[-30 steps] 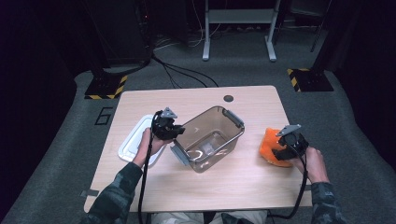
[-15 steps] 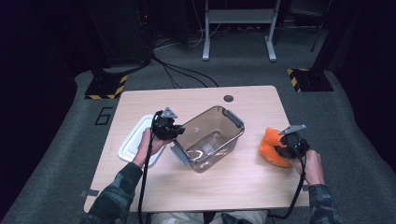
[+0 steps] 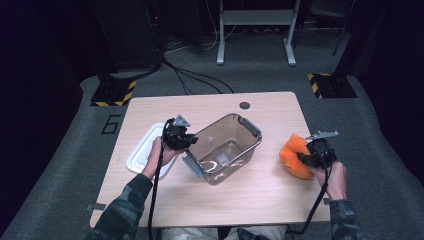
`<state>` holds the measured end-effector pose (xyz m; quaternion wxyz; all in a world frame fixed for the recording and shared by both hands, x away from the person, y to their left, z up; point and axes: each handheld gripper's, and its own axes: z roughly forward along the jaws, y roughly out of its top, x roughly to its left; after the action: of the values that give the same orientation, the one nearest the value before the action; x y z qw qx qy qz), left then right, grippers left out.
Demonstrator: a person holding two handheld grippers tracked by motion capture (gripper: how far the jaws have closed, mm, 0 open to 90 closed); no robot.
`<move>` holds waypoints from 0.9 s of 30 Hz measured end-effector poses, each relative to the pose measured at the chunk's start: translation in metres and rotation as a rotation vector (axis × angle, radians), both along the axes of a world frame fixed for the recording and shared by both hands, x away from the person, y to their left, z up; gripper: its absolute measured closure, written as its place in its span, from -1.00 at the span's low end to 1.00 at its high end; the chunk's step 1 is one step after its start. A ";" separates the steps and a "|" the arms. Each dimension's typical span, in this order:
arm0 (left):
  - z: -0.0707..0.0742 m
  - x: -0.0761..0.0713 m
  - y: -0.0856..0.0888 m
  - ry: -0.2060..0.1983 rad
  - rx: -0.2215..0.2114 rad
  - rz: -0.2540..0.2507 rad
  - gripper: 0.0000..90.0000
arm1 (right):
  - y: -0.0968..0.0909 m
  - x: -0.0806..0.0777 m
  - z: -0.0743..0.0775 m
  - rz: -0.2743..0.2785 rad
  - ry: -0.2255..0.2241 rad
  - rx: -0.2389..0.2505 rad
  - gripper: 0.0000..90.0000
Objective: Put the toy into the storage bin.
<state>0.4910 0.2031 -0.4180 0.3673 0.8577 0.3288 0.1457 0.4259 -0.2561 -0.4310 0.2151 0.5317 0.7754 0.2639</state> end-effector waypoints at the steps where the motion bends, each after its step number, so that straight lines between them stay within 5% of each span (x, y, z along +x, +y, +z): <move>1: 0.000 0.000 0.000 0.000 0.000 0.000 0.73 | 0.001 -0.001 0.001 -0.003 0.003 0.003 0.46; 27: 0.000 0.001 0.000 -0.003 0.002 -0.002 0.73 | 0.020 -0.008 0.048 0.033 -0.078 0.042 0.45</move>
<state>0.4916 0.2032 -0.4179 0.3671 0.8582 0.3275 0.1469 0.4177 -0.2365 -0.3831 0.2296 0.5126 0.7693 0.3045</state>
